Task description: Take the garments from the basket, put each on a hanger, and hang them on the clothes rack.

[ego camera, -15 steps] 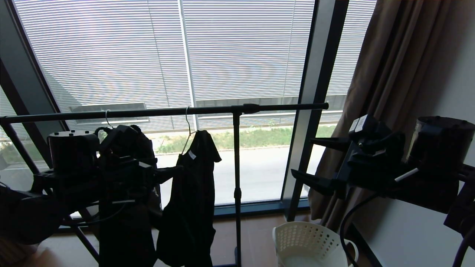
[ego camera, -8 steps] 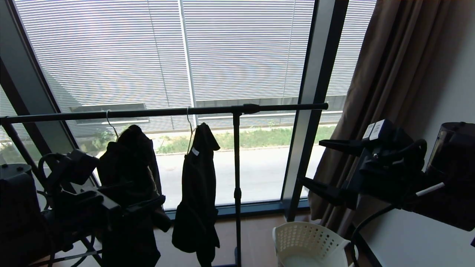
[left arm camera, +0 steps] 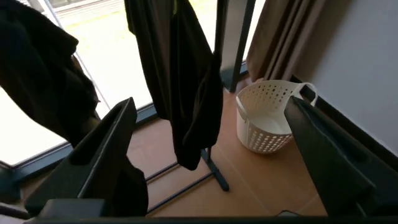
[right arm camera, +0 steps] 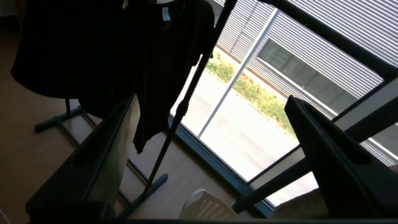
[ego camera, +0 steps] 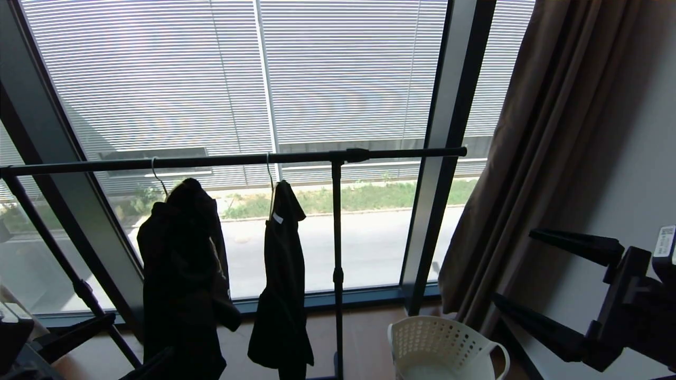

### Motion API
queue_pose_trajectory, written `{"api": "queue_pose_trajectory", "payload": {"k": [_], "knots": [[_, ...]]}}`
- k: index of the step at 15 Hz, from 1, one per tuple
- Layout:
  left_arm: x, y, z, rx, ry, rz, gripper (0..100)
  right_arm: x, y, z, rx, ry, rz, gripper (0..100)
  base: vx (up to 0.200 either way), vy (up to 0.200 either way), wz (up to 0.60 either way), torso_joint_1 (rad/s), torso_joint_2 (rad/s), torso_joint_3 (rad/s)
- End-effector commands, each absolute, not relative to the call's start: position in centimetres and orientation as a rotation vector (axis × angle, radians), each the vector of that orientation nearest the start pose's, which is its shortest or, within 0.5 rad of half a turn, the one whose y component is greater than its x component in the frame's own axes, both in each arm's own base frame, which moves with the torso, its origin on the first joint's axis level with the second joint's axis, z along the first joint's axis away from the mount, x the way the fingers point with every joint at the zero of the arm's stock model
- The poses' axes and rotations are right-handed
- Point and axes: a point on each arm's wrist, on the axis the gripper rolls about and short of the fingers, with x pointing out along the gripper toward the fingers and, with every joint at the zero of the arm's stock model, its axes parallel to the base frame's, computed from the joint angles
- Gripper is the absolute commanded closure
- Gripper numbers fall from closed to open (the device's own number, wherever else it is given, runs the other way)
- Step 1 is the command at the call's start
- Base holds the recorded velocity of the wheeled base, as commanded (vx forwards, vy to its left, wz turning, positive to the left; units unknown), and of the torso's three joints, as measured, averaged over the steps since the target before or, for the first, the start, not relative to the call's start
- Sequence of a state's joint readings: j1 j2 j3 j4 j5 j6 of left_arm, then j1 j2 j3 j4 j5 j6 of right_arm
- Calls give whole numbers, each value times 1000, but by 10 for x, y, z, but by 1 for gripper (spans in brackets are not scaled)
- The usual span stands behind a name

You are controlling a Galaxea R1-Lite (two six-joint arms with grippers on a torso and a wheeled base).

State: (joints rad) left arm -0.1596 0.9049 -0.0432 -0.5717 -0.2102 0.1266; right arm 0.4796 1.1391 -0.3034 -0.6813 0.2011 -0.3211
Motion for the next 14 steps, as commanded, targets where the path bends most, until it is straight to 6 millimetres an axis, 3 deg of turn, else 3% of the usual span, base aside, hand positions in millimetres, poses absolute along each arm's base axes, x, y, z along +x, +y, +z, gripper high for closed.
{"api": "queue_pose_trajectory", "payload": {"k": [1,2,3,5,9,13,14], "knots": [[5,-3,101,206,169,-257,0,51,31,177,-324,-7,610,0,0,0,0,0,0,0],[-20,1,89,217,201,-245,0,32,19,172,-309,75,580,0,0,0,0,0,0,0],[-29,1,84,207,231,-231,0,22,12,167,-294,112,524,0,0,0,0,0,0,0],[-25,3,85,99,236,-140,0,8,4,156,-230,111,414,0,0,0,0,0,0,0],[-23,2,85,93,255,-107,0,3,1,137,-175,140,144,0,0,0,0,0,0,0],[-24,-2,83,79,228,30,0,-18,0,84,-169,62,30,0,0,0,0,0,0,0],[-24,-2,82,83,227,34,0,-22,0,83,-164,24,27,0,0,0,0,0,0,0]]}}
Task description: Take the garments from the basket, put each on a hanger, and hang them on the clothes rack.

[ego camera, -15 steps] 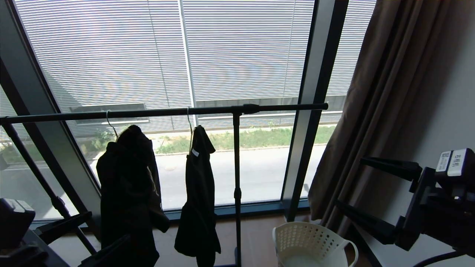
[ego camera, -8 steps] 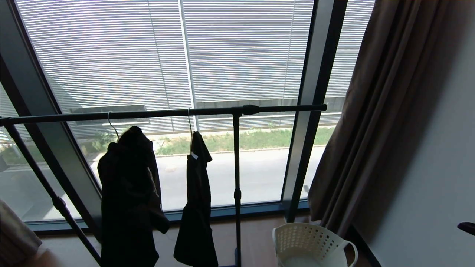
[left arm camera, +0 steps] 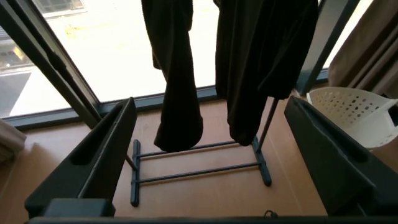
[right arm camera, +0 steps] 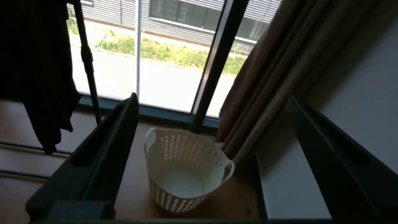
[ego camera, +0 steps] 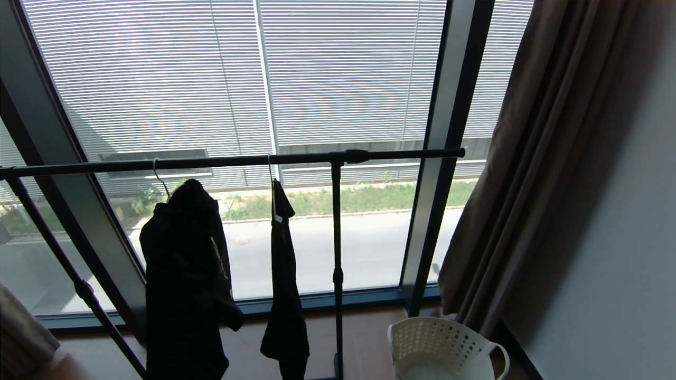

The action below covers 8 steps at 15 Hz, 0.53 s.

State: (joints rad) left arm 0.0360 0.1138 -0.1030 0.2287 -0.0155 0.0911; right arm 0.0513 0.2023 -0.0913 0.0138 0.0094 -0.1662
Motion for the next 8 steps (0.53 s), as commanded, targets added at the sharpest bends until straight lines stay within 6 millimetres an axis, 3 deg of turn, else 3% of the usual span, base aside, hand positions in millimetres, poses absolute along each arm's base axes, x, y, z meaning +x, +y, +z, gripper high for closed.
{"api": "queue_pose_trajectory", "payload": {"k": [1,4,8], "knots": [[-24,-2,82,91,229,31,0,-23,0,83,-149,12,22,0,0,0,0,0,0,0],[-23,-3,78,101,204,-61,0,-23,0,75,-41,10,22,0,0,0,0,0,0,0],[-24,-3,77,109,135,-125,0,-23,0,75,-24,12,34,0,0,0,0,0,0,0]]}}
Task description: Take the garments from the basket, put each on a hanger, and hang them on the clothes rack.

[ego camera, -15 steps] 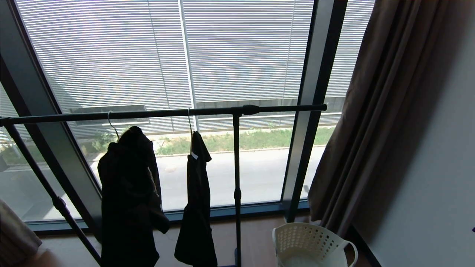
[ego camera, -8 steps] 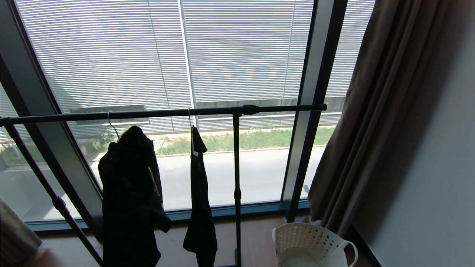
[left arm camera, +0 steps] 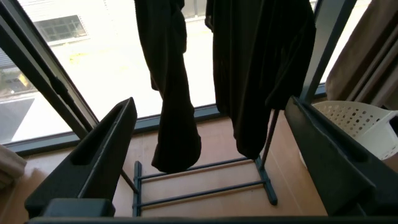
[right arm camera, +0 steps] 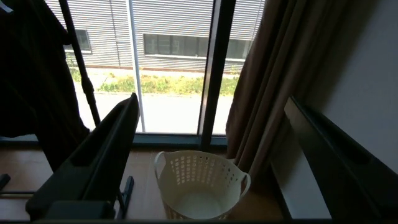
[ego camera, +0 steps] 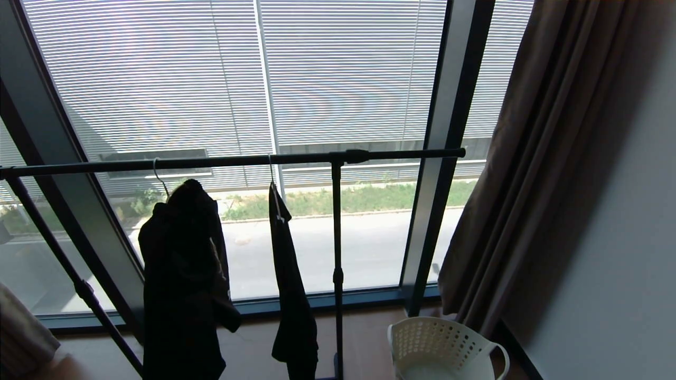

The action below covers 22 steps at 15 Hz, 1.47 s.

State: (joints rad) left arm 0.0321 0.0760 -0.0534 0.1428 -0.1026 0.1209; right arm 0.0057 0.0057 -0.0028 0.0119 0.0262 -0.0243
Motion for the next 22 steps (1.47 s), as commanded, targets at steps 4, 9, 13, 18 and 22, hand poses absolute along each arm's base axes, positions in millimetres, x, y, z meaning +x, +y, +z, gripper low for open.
{"api": "queue_pose_trajectory", "payload": {"k": [4,9,13,18,22], "knots": [[-27,-4,75,117,90,-202,0,-23,-2,76,-15,-4,-57,0,0,0,0,0,0,0],[-26,-2,75,123,95,-126,0,-23,-2,79,-11,-33,-72,0,0,0,0,0,0,0],[-27,-3,75,57,91,-127,0,-23,-2,77,61,-21,-70,0,0,0,0,0,0,0],[-27,-2,75,54,91,-124,0,-23,-2,77,61,-20,-68,0,0,0,0,0,0,0],[-27,-3,75,54,91,-125,0,-23,-2,77,54,-19,-67,0,0,0,0,0,0,0]]}}
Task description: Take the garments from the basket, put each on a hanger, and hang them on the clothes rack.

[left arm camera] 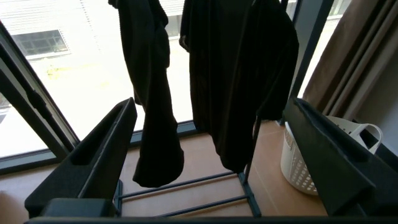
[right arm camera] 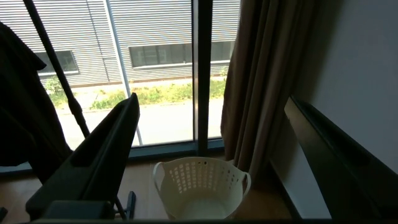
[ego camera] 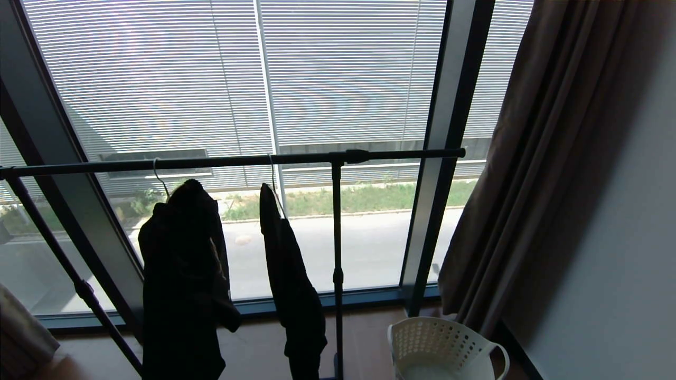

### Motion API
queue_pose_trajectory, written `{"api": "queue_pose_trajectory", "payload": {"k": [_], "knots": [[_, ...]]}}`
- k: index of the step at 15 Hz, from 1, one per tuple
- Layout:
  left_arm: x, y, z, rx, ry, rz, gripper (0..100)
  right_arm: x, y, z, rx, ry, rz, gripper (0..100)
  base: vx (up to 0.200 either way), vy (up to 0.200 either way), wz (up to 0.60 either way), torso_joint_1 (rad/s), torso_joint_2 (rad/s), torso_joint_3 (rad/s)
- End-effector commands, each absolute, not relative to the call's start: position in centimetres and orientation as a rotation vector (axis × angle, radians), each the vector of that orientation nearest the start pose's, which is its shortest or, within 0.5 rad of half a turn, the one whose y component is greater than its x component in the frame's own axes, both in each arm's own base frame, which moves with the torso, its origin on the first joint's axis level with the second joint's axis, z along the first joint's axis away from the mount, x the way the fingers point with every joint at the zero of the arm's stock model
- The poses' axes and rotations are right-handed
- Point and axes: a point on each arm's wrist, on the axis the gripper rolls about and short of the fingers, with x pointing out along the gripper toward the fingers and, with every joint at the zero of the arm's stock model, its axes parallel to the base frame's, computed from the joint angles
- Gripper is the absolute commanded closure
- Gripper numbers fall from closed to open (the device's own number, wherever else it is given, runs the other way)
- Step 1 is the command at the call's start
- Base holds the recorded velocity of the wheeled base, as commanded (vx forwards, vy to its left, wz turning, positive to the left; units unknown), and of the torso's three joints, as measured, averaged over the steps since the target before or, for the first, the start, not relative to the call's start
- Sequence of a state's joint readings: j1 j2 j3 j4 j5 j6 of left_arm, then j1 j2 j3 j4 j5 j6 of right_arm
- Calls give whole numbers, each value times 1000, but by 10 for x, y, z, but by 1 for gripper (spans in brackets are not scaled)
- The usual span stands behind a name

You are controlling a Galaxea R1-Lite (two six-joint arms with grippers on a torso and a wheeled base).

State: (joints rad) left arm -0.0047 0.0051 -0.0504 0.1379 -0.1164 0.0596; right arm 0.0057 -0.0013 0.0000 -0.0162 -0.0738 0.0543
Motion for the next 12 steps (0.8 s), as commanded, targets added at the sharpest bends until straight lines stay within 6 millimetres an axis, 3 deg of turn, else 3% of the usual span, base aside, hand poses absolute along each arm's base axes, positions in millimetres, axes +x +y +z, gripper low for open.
{"api": "queue_pose_trajectory", "payload": {"k": [1,12], "knots": [[-27,-2,75,54,91,-124,0,-23,-2,77,54,-19,-65,0,0,0,0,0,0,0],[-27,-2,75,54,91,-124,0,-23,-2,77,51,-18,-58,0,0,0,0,0,0,0]]}}
